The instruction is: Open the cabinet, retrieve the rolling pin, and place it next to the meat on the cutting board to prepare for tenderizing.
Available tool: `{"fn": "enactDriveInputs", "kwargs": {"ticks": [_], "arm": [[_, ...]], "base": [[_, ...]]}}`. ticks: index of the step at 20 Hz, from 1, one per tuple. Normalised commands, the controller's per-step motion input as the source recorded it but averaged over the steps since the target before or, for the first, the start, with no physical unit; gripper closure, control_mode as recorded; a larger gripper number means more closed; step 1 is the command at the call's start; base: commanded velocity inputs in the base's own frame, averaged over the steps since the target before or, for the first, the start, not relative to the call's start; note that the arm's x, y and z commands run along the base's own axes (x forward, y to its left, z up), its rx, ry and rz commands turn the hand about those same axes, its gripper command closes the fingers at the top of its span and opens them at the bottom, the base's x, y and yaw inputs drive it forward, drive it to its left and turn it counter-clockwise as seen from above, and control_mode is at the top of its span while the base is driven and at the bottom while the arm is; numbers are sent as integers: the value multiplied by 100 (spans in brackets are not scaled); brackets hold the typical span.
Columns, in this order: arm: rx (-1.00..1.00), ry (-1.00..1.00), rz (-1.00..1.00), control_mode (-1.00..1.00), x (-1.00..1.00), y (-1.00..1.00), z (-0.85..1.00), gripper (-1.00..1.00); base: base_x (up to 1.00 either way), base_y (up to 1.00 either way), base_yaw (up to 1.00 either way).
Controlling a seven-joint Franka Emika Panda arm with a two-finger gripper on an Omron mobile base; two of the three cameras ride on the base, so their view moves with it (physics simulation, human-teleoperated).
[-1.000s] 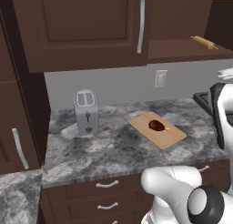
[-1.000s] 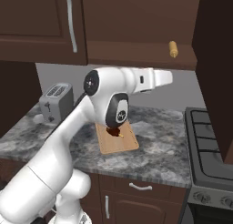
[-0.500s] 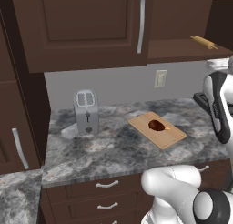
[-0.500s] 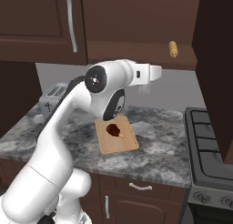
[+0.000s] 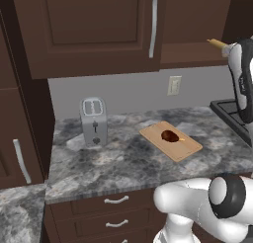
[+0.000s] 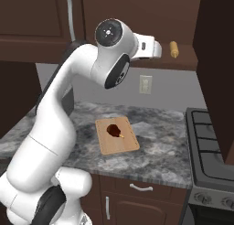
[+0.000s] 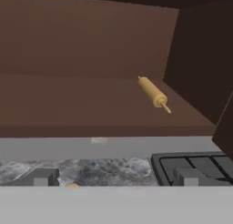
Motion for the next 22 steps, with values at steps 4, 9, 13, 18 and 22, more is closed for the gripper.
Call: {"fn": "enactDriveInputs", "kwargs": {"ticks": [4,9,13,18,22], "arm": [[0,11,0,-100,7,6,5,-100],[0,0,0,-100,8,2,-4,-100],[0,-5,0,-100,20,0,-18,-100],[0,0,0,-100,43,0,-7,-100],[0,0,0,-100,46,-5,-4,-100]], "base": [[0,0,0],[0,0,0],[0,0,0],[0,0,0],[0,0,0]]}}
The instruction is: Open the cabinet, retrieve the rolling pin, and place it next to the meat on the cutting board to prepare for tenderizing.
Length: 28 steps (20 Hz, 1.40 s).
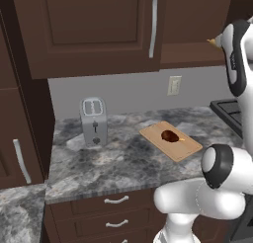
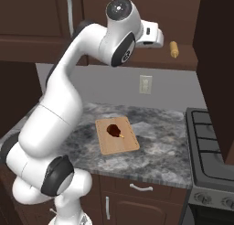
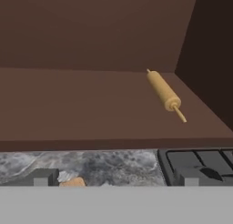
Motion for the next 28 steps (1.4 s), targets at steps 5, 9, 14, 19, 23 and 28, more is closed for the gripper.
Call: {"fn": "enactDriveInputs", "kwargs": {"ticks": [5,9,14,19,23,28], "arm": [[0,0,0,-100,36,-17,0,-100],[0,0,0,-100,12,-32,-2,-100],[0,0,0,-100,4,-29,0,-100],[0,0,0,-100,6,-19,-2,-100],[0,0,0,-100,7,-20,-11,-100],[0,0,0,-100,9,-17,-14,-100]], "base": [[0,0,0],[0,0,0],[0,0,0],[0,0,0],[0,0,0],[0,0,0]]}}
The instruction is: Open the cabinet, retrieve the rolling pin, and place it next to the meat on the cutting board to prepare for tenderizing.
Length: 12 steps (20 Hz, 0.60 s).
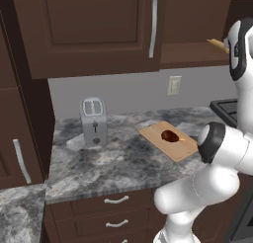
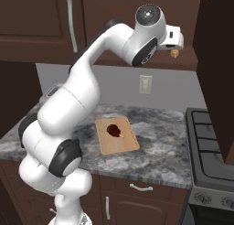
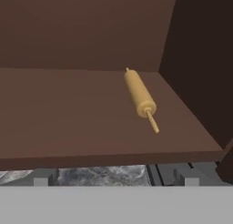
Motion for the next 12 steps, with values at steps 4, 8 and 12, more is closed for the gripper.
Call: {"fn": "enactDriveInputs", "kwargs": {"ticks": [4,8,12], "arm": [[0,0,0,-100,14,-15,-15,-100],[0,0,0,-100,27,-14,-11,-100],[0,2,0,-100,36,-13,-10,-100]], "base": [[0,0,0],[0,0,0],[0,0,0]]}}
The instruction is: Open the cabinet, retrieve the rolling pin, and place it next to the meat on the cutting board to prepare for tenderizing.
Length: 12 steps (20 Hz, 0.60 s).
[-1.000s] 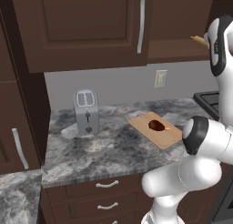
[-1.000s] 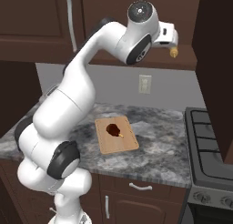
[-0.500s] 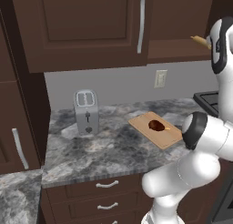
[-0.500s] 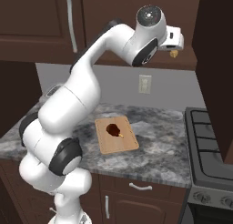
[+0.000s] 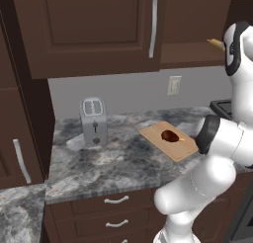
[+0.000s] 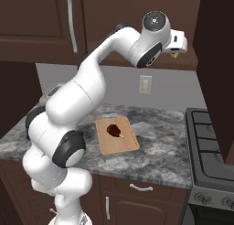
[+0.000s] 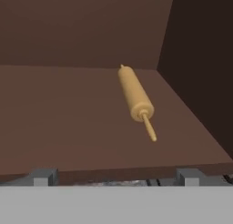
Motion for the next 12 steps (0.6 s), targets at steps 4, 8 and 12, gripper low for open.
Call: {"fn": "enactDriveInputs", "kwargs": {"ticks": [4,8,12], "arm": [[0,2,0,-100,33,-13,-10,-100],[0,0,0,-100,30,-15,-8,-100],[0,0,0,-100,21,-16,-3,-100]], "base": [[0,0,0],[0,0,0],[0,0,0]]}}
